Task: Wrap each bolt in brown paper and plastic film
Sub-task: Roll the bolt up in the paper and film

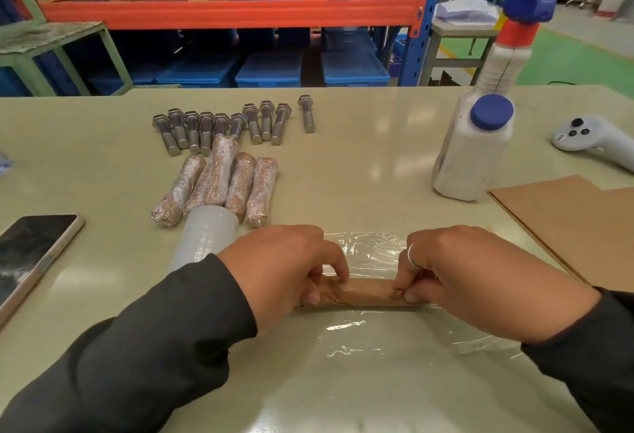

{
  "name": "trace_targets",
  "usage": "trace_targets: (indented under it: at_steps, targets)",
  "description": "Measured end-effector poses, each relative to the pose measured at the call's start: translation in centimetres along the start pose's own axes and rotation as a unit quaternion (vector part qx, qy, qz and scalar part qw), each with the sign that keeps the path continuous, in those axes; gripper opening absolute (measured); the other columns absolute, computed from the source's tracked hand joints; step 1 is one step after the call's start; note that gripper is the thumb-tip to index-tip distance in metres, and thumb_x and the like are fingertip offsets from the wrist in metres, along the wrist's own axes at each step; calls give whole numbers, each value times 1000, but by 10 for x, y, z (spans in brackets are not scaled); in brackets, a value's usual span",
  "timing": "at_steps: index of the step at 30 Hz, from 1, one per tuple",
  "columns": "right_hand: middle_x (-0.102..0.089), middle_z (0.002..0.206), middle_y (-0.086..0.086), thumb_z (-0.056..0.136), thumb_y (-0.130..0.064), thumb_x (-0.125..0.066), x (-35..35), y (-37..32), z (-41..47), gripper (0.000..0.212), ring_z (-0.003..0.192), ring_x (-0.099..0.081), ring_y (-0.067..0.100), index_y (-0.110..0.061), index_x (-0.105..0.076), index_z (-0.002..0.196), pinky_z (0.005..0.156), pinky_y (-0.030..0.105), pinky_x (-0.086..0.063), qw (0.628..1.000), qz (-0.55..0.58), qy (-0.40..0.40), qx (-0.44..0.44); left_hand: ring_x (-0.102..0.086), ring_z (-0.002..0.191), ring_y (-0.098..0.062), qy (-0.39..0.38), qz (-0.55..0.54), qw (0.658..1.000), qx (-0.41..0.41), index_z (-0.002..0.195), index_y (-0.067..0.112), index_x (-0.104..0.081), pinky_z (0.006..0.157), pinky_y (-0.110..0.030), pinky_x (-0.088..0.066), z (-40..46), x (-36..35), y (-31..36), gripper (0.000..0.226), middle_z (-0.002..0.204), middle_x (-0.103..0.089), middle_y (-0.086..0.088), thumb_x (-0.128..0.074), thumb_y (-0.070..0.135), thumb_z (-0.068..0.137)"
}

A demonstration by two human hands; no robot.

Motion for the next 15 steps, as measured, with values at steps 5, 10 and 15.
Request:
trace_targets:
  at_steps: [5,10,15]
  targets:
    - [-63,85,-12,77,-23,-74,-3,13,2,11,79,-56,-1,-33,-69,80,74,18,-46,988,149,-27,-5,-43,86,0,-1,24,999,-30,124,44,-52,77,-18,-37,-2,-1,4,42,77,-35,20,-55,21,89]
    - [-66,75,-24,77,-34,-69,13,34,-2,3,74,-59,-7,-37,-69,76,67,6,-42,978,204,8,-34,-50,95,-6,1,-1,1000,-30,124,38,-55,85,-26,-40,-3,-1,3,40,79,-36,19,-54,19,89]
    - [-56,112,-16,86,-49,-54,16,80,-7,32,100,-55,4,-37,-58,115,79,17,-41,979,27,17,-200,-51,93,-7,16,-22,999,-25,123,37,-57,85,-27,-40,-4,-2,1,38,79,-37,18,-55,19,89]
Point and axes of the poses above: each hand's wrist, its own z-axis towards the middle knuckle, its own x-axis out of the back of the hand, y = z × x, the point moved 9 cm from there along z, towards the middle knuckle
